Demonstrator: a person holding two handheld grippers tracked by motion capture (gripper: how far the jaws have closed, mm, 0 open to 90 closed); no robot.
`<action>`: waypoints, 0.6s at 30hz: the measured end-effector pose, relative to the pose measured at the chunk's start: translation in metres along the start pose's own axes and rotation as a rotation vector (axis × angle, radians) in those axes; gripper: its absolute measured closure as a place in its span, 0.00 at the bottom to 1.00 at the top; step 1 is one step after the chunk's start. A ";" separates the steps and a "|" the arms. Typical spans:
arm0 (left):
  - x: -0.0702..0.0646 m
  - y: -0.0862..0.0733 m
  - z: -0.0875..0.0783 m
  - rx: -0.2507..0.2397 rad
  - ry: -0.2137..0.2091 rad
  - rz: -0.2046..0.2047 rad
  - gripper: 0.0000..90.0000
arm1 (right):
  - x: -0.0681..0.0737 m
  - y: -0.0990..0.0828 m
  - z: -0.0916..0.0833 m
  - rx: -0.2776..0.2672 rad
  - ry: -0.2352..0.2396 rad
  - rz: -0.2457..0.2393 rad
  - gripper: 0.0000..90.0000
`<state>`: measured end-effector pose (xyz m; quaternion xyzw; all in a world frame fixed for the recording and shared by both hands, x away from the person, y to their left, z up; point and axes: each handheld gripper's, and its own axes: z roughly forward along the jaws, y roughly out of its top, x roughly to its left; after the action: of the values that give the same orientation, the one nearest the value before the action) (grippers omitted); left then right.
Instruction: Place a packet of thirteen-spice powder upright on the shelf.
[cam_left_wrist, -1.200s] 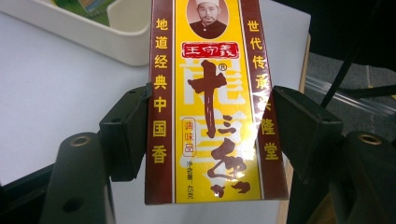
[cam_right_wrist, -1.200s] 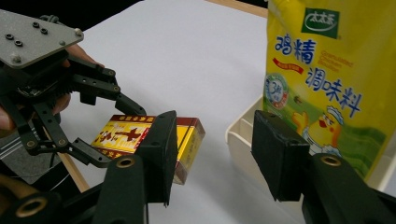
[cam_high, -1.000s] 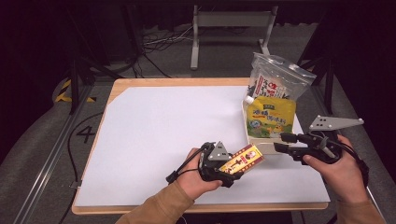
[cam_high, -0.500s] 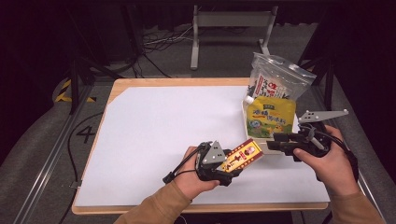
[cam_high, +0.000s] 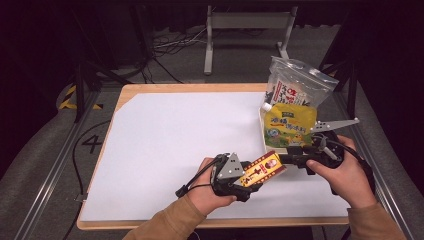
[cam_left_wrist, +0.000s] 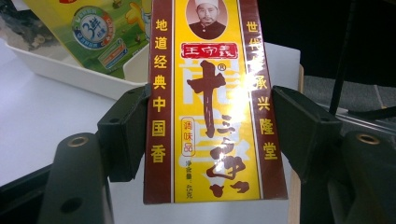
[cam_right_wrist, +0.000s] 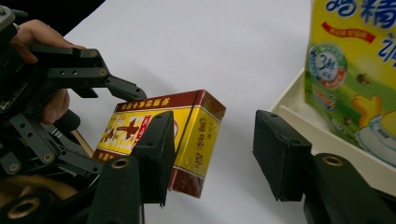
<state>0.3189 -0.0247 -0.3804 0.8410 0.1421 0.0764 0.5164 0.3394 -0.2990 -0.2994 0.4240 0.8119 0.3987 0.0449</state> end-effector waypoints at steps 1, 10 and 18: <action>0.000 0.000 0.001 0.004 0.004 -0.002 0.36 | 0.001 0.000 0.003 0.004 0.014 0.008 0.55; -0.001 0.001 0.003 -0.010 0.005 0.004 0.36 | 0.002 -0.002 0.015 0.032 0.043 0.047 0.49; 0.000 0.001 0.004 -0.016 0.015 0.013 0.36 | 0.004 -0.005 0.024 0.044 0.066 0.071 0.46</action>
<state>0.3201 -0.0280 -0.3813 0.8372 0.1398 0.0871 0.5214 0.3433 -0.2832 -0.3181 0.4402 0.8059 0.3958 -0.0055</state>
